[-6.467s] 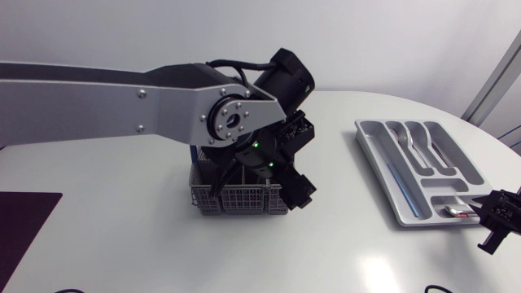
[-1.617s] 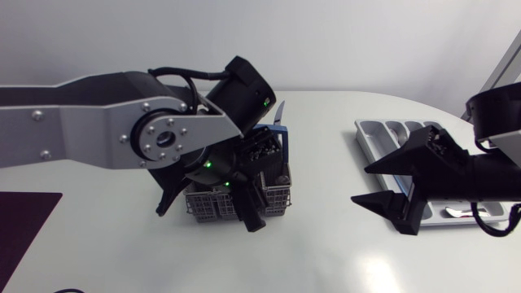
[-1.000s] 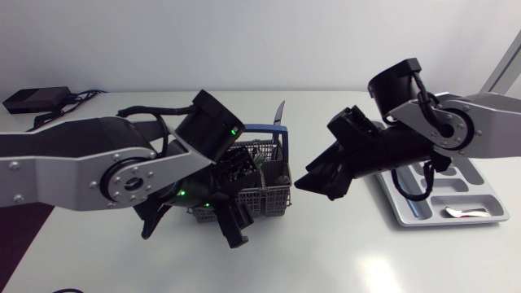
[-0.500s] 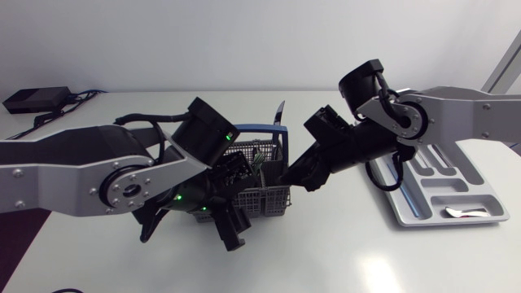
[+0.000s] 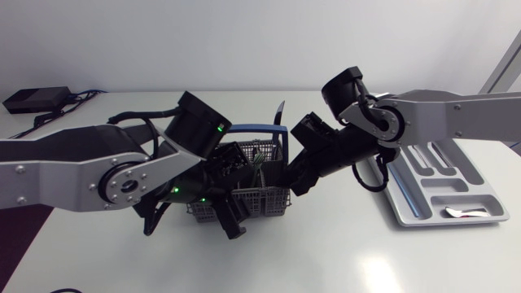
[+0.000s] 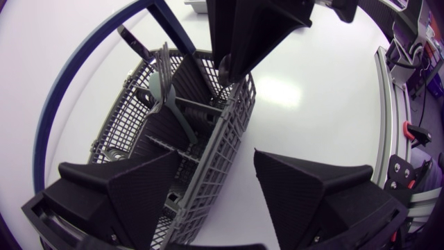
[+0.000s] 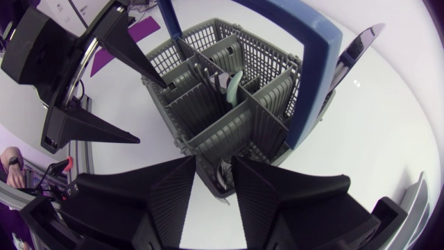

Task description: Sort the cutlery from the basket into the organizer compartments.

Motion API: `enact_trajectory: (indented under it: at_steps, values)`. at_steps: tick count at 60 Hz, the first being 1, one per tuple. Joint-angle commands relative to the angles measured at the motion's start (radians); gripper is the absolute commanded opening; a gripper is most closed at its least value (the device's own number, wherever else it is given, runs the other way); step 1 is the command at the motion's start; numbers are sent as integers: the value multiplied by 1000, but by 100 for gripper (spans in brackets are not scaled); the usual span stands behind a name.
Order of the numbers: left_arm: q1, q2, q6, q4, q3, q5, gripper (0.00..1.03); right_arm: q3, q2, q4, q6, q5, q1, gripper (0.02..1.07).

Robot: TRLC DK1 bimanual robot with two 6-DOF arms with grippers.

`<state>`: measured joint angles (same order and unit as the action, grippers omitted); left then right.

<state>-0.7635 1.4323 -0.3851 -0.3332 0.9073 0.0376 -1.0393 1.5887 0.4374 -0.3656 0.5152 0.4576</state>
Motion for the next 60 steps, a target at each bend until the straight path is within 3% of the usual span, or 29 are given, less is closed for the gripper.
enact_trajectory:
  at_steps: [1, 6, 23, 48, 60]
  values:
    - [15, 4, 18, 16, -31, -15, 79, -18, 31, -5, 19, -9, 13, 29]
    - [16, 7, 22, 17, -31, -19, 79, -21, 40, -5, 19, -18, 16, 19]
    - [20, 19, 29, 26, -31, -19, 79, -30, 20, 17, 25, -29, 24, 10]
    - [23, 43, 32, 40, -30, -19, 84, -57, -44, 63, 40, -93, 61, 8]
    - [16, 51, 32, 54, -28, -19, 84, -133, -62, 158, 47, -103, 67, 8]
